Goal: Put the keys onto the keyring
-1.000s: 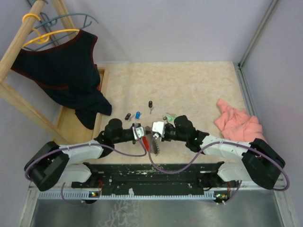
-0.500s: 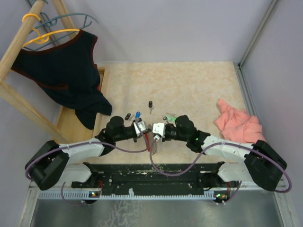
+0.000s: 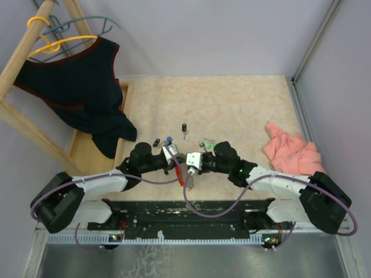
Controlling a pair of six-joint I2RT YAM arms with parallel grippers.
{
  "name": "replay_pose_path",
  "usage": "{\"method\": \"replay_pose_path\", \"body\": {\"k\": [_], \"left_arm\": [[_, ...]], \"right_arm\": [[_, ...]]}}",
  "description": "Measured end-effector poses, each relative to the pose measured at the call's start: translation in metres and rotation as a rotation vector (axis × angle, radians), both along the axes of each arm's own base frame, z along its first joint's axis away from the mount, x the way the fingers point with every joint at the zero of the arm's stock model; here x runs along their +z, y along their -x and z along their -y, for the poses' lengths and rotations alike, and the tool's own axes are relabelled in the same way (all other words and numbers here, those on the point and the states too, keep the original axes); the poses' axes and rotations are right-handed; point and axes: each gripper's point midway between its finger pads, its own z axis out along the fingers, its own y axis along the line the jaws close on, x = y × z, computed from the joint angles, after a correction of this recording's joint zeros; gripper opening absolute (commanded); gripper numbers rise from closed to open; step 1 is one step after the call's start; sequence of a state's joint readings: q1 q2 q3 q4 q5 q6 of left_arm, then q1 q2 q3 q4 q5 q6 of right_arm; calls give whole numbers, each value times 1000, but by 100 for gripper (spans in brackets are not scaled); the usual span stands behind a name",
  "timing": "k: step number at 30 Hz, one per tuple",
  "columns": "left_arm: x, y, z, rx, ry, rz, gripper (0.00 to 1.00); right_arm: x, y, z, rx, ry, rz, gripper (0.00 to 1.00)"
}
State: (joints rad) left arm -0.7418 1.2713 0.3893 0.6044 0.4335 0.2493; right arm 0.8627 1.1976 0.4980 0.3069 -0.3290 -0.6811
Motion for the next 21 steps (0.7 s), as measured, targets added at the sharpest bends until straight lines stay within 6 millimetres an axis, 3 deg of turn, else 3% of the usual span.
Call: {"method": "replay_pose_path", "body": {"k": [21], "left_arm": [[19, 6, -11, 100, 213, -51, 1]], "right_arm": [[-2, 1, -2, 5, -5, 4, 0]]}}
